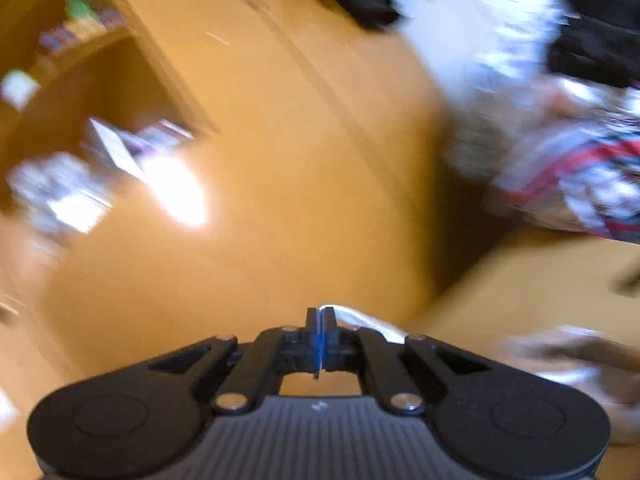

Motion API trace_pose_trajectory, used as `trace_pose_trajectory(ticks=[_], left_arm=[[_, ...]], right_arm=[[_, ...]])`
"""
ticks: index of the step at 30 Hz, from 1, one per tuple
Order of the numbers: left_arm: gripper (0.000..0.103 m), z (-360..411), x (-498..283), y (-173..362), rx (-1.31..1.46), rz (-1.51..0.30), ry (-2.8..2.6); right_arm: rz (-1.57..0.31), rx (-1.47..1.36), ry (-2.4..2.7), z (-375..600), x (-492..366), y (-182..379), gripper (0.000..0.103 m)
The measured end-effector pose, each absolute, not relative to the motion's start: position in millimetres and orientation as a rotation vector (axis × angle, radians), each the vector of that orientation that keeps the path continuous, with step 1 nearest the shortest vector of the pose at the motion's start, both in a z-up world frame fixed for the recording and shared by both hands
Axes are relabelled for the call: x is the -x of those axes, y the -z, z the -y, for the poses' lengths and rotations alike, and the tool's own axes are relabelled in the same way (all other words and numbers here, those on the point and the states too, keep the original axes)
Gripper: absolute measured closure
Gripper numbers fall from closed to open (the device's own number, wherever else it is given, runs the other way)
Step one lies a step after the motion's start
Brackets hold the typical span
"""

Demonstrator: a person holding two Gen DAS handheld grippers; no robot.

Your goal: Lace up shoes with both hands

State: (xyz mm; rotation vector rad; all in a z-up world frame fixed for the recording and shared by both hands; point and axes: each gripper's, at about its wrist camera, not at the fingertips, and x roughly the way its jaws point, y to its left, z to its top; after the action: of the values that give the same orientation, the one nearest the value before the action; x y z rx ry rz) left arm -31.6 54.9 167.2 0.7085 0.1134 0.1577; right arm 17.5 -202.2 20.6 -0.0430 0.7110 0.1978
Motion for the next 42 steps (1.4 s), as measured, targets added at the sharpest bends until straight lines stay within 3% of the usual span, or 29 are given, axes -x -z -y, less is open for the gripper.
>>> trace_pose_trajectory(ticks=[4, 8, 15, 18, 24, 30, 33, 36, 42], left_arm=[[0.103, -92.2, 59.9, -292.5, -0.739, 0.081, -0.385], [0.103, -114.1, 102.8, -385.6, -0.708, 0.259, -0.594], [0.103, -109.3, 143.1, -438.9, -0.653, 0.341, -0.632], [0.103, -86.0, 118.3, -403.1, -0.679, 0.228, -0.451], [0.102, -29.0, 40.3, -283.2, -0.748, 0.025, -0.164], [0.103, -20.4, 11.1, -349.3, -0.644, 0.163, -0.159], [0.103, -17.6, 8.7, -340.9, -0.633, 0.149, -0.096], [0.102, -9.8, 12.6, -284.4, -0.648, 0.051, 0.004], [0.102, -1.1, -19.8, -62.7, -0.646, -0.352, 0.237]], right_arm=[[-0.686, 0.014, -0.189, 206.8, -13.4, -28.6, 0.003], [-0.668, -0.007, -0.180, 209.9, -10.8, -33.9, 0.003], [-0.657, -0.023, -0.176, 212.9, -8.0, -36.6, 0.003], [-0.644, -0.037, -0.199, 213.2, -6.1, -38.9, 0.003], [-0.623, -0.006, -0.255, 205.2, -0.5, -39.3, 0.003], [-0.625, -0.008, -0.255, 213.7, -6.9, -36.9, 0.003], [-0.610, -0.015, -0.271, 215.0, -7.9, -39.3, 0.003], [-0.599, -0.001, -0.309, 209.7, -6.5, -40.8, 0.003], [-0.562, 0.107, -0.419, 184.3, 0.4, -36.9, 0.004]])
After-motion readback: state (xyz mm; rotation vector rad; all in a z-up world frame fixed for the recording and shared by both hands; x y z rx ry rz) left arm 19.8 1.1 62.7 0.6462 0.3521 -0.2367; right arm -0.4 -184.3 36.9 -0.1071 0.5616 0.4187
